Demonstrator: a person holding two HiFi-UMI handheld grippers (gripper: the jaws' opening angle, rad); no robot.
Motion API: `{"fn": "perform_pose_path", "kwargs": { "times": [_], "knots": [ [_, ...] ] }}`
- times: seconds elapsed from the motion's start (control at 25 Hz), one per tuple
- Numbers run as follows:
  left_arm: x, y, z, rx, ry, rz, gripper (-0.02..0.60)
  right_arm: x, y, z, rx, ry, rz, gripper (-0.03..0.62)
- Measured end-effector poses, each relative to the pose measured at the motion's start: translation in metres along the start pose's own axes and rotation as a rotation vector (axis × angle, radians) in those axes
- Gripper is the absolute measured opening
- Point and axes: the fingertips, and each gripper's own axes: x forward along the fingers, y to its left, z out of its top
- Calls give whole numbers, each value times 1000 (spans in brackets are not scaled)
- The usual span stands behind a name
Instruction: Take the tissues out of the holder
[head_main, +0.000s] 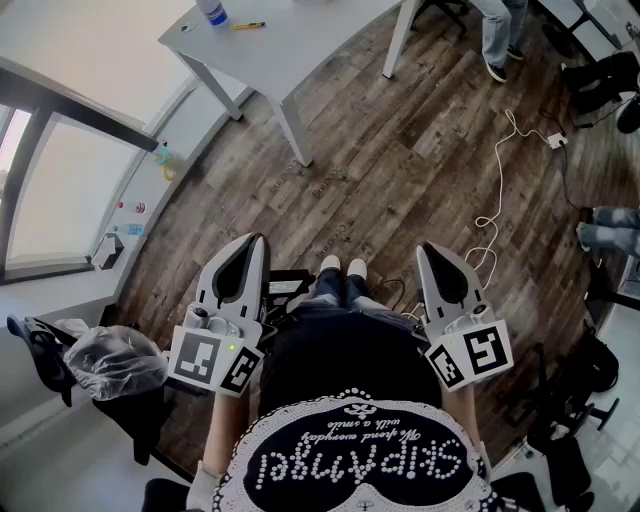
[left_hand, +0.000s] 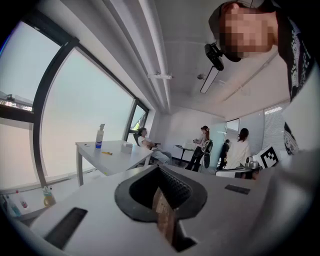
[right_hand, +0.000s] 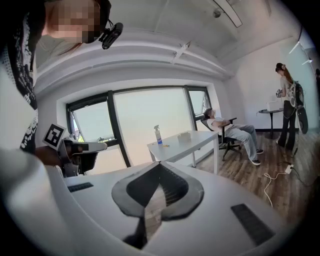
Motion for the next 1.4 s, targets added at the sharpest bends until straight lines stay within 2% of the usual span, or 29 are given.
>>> {"fn": "perform_pose_path", "kwargs": {
  "times": [0.4,0.88,1.28,1.4],
  "knots": [
    [15,-14,-2,1,1,-71,2,0,-6,-8,11,15,-24,11],
    [27,-17,3,11,-9,-27,2,6,-21,-5,7,14,14,11],
    [43,-36,6,14,-43,1,2,-4,-40,-5,104,-34,154,12],
    [47,-43,7,15,-50,-6,2,-8,-46,-5,99,-32,154,12]
  ]
}}
